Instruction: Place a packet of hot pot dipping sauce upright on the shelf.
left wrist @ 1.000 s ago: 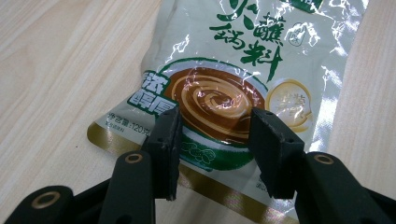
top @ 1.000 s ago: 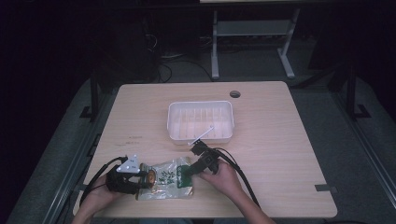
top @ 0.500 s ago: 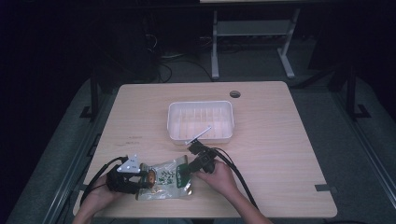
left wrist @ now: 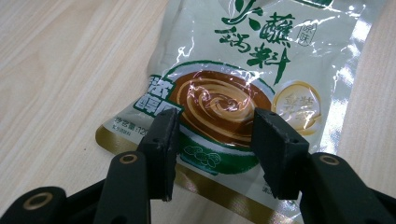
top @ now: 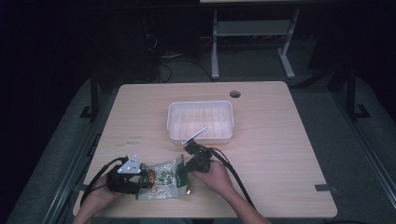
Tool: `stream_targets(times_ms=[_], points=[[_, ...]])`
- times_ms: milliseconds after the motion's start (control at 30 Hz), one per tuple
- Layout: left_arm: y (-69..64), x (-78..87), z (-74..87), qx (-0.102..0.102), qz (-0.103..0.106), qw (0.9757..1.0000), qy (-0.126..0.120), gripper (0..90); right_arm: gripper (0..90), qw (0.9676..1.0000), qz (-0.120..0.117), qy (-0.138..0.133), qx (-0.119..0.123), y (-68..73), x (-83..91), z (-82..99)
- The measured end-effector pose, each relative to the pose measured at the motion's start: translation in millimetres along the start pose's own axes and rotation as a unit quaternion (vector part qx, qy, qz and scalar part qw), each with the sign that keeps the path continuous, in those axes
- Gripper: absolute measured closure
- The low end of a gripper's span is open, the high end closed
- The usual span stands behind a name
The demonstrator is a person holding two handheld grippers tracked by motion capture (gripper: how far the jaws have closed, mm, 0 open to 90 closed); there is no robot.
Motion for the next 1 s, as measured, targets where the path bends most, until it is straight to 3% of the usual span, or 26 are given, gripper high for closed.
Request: stream_targets(times_ms=[267,467,1000], points=[[4.5,4.0,6.3,0.018,-0.006,0.9998,-0.004,45.6,89.0,0.9998,-0.014,-0.012,-0.002,11.8,13.8,-0.5],[6.0,5.1,6.3,0.021,-0.012,0.9997,-0.006,43.9,89.2,0.9998,-0.002,-0.018,-0.003,18.8,31.1,-0.1],[8.9,5.5,11.4,0.03,-0.02,0.9994,0.002,40.5,89.5,0.9982,0.037,-0.03,0.037,47.8,82.8,1.2]])
Point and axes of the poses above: each handheld gripper's, and its own axes: x roughly backward along the jaws, z roughly out of its underside, y roughly to its left, the point moved 9 cm from there along -x, roughly forward along the jaws, and after that the axes turned 15 degrees about -x, right-handed, at the moved point
